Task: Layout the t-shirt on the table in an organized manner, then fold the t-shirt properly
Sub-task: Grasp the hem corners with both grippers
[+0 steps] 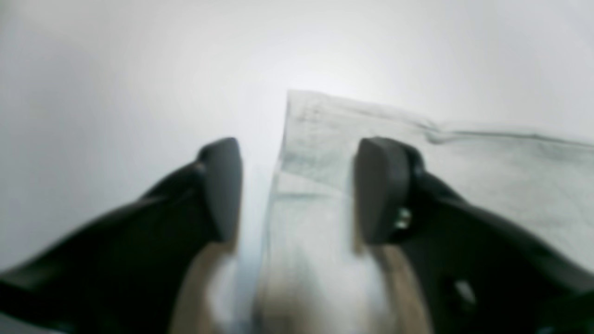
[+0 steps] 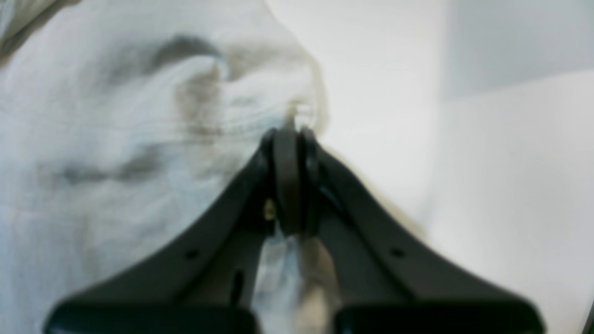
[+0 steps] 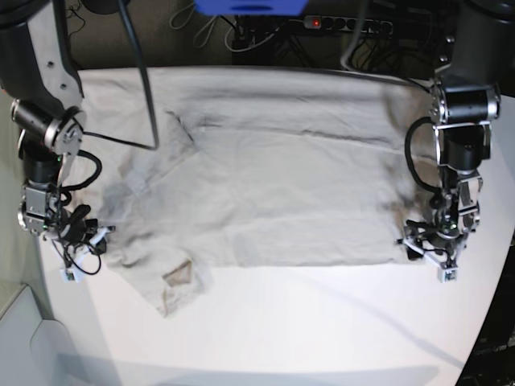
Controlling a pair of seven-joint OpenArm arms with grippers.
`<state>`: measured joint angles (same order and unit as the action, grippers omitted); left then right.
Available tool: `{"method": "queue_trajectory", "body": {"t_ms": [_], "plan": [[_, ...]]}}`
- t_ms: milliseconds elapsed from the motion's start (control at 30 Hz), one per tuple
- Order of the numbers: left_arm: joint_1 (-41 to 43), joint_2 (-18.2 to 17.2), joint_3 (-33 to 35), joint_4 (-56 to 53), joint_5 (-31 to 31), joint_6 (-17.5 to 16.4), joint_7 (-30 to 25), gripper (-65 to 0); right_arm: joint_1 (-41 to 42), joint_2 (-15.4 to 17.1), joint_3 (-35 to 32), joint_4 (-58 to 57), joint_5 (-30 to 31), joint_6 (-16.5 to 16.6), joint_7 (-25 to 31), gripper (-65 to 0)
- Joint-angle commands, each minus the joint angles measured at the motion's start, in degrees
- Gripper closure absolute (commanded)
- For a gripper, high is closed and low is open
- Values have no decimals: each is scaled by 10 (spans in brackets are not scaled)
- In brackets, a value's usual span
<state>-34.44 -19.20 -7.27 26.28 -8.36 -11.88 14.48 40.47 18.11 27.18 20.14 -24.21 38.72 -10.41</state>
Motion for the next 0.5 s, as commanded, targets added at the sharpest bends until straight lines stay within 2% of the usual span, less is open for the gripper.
{"method": "queue_trajectory", "body": {"t_ms": [0, 100, 200, 267, 433, 467], "plan": [[-15, -6, -1, 9, -6, -2, -12, -304, 14, 5, -1, 4, -6, 10, -9, 0], [-2, 3, -2, 8, -3, -1, -12, -175, 14, 5, -1, 4, -6, 10, -9, 0], [11, 4, -3, 8, -5, 0, -14, -91, 14, 5, -1, 4, -6, 10, -9, 0], [12, 3, -3, 8, -5, 0, -14, -59, 14, 5, -1, 4, -6, 10, -9, 0], [14, -2, -3, 8, -6, -2, -14, -42, 14, 5, -1, 4, -6, 10, -9, 0], [14, -2, -3, 9, -6, -2, -14, -18, 14, 4, -1, 4, -6, 10, -9, 0]]}}
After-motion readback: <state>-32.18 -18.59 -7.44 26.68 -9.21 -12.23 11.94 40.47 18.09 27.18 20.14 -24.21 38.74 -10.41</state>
